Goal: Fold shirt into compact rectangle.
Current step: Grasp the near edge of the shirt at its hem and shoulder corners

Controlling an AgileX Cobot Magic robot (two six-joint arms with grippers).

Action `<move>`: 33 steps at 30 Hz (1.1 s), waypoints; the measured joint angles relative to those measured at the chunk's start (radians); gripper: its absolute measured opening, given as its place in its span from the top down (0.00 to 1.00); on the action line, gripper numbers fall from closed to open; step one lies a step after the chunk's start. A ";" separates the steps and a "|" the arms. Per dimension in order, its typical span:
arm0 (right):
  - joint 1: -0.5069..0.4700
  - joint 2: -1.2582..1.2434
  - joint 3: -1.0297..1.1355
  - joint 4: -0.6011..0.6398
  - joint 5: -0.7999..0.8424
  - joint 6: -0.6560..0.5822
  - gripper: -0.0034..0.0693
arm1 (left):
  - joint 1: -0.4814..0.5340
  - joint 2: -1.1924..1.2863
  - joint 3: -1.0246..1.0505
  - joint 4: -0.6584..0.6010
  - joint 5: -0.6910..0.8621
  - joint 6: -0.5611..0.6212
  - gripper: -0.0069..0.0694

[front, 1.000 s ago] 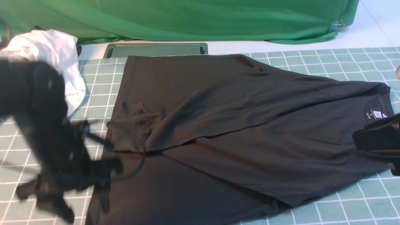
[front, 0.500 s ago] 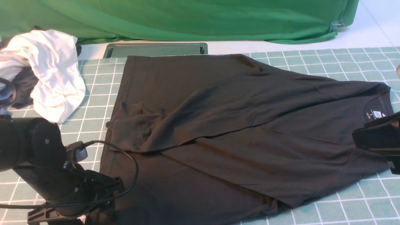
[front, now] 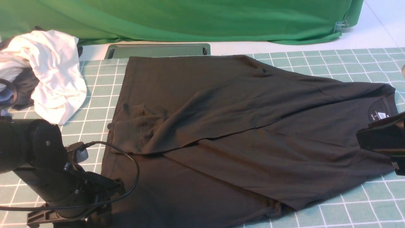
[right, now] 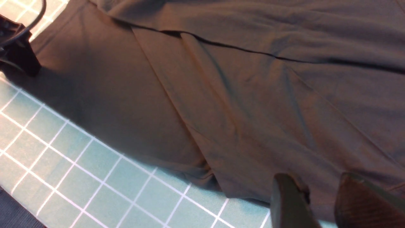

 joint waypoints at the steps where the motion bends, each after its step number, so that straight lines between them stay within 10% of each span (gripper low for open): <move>1: 0.000 0.000 0.000 0.000 0.000 0.000 0.63 | 0.000 0.000 0.000 0.001 0.001 0.000 0.59; 6: 0.002 0.000 0.000 0.005 0.025 0.000 0.63 | 0.000 0.002 0.001 -0.009 0.000 0.023 0.87; 27: 0.252 0.377 -0.006 -0.146 0.093 -0.004 0.60 | 0.000 -0.104 -0.095 0.067 0.228 0.026 0.88; 33: 0.385 0.546 -0.008 -0.356 0.064 0.064 0.38 | 0.000 -0.104 -0.095 0.087 0.235 0.025 0.88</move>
